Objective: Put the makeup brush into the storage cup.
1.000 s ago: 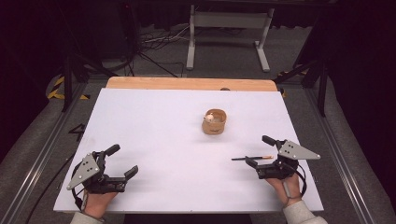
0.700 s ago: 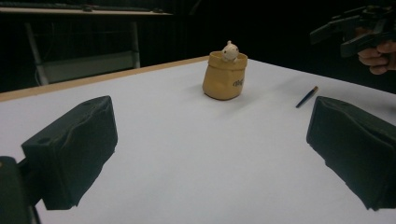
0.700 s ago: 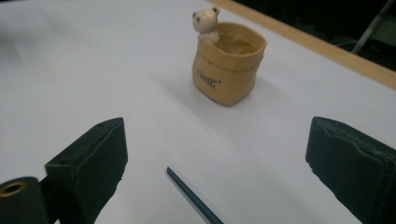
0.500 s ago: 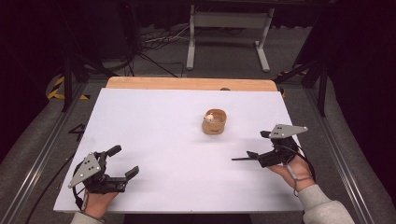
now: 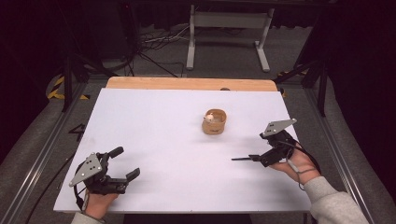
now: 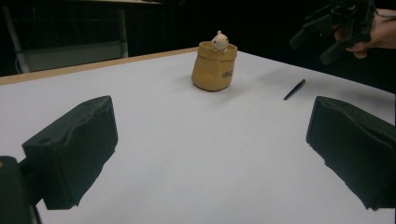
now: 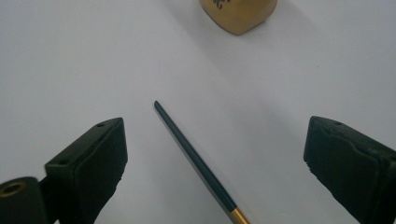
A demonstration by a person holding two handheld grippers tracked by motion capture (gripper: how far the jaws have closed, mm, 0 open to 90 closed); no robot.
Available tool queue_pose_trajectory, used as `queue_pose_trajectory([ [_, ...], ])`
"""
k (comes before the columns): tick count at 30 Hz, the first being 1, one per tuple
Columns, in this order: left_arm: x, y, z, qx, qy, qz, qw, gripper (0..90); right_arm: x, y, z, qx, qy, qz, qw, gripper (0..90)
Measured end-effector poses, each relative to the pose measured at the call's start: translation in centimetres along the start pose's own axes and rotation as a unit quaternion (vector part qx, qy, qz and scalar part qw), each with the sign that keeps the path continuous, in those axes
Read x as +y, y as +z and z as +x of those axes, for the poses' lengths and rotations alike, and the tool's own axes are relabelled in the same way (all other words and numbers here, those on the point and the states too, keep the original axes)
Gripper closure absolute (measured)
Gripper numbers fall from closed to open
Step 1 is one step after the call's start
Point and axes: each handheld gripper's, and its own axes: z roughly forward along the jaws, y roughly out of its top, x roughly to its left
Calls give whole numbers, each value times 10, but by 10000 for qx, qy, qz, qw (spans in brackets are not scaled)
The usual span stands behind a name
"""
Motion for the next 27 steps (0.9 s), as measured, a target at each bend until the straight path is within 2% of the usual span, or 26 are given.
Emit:
queue_pose_trajectory([
  [2, 0, -1, 0, -17, -19, -25, 10000, 29, 2, 4, 0, -18, -109, 269, 9996, 98],
  [5, 0, -1, 0, 2, 18, -22, 10000, 30, 3, 6, -2, 20, -212, 412, 9989, 134],
  [6, 0, -2, 0, 24, 17, -15, 10000, 32, 4, 9, -4, 76, -323, 608, 9976, 171],
  [9, 0, -2, 1, 55, 8, -16, 10000, 35, 5, 12, -7, 139, -423, 816, 9957, 220],
  [11, 0, -2, 1, 67, 21, -20, 10000, 37, 4, 13, -9, 150, -460, 855, 9952, 236],
  [15, 0, -2, 1, 88, 58, 44, 9999, 42, 3, 17, -14, 220, -626, 1077, 9920, 289],
  [20, 1, -2, 0, 78, 84, 91, 9999, 51, -1, 22, -20, 321, -721, 1368, 9874, 371],
  [27, 1, -1, 1, 83, 96, 138, 9998, 47, -4, 26, -22, 359, -816, 1631, 9826, 392],
])
